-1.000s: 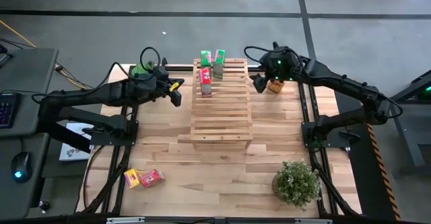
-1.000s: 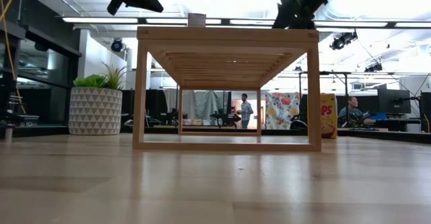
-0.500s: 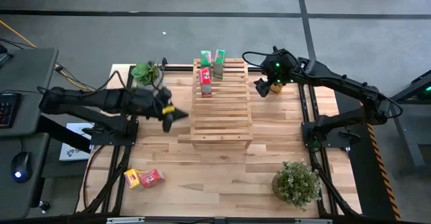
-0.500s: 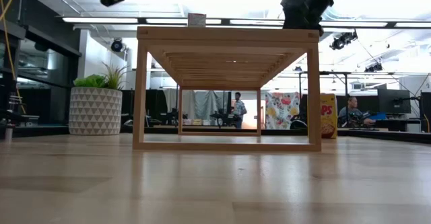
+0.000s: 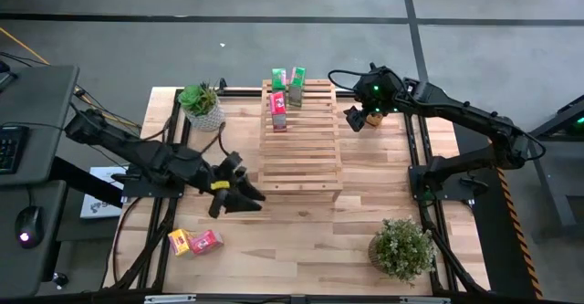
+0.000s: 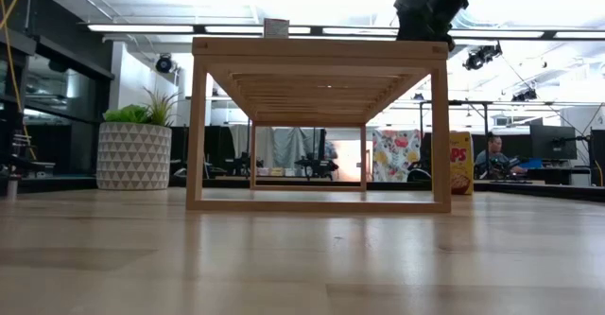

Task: Stack cereal on shelf
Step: Put the red cereal box on the shelf and align with the other red cereal box

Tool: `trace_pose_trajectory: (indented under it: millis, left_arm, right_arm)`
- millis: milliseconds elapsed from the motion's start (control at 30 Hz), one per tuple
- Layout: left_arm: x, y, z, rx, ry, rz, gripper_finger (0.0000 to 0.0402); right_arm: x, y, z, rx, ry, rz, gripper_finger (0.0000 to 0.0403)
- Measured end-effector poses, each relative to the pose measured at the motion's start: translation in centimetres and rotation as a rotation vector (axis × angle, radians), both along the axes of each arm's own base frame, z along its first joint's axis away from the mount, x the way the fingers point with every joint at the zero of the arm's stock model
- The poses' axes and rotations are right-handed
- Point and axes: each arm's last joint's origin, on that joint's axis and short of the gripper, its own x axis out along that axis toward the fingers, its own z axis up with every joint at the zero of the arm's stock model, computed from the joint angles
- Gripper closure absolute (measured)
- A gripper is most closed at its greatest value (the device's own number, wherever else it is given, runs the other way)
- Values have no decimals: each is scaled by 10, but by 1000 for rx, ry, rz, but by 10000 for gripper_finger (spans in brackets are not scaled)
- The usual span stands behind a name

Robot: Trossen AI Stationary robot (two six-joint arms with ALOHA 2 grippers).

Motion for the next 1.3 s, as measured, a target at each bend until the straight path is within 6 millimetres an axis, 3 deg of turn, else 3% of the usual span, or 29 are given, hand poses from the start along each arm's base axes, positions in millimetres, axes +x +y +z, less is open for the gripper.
trace_pose_trajectory:
  millis: [200,267,533,633,833,1033,1300]
  left_arm:
    - [1,15,31,-101,-260,-16,129]
    - [0,18,43,-98,-257,-38,127]
    - [-15,10,91,222,308,-113,128]
    - [-21,-4,96,339,519,-108,128]
    - [-24,-51,52,511,965,-113,128]
    - [-32,-107,-5,482,1045,-70,128]
    - [-48,-117,-51,472,1127,116,128]
  right_arm:
    - [0,0,0,9,-5,-11,126]
    - [0,0,0,16,-11,-20,126]
    - [0,0,0,13,-8,-17,126]
    - [0,0,0,12,-7,-16,126]
    - [0,0,0,10,-6,-13,126]
    - [0,0,0,-20,15,22,126]
    - [0,0,0,-41,29,41,126]
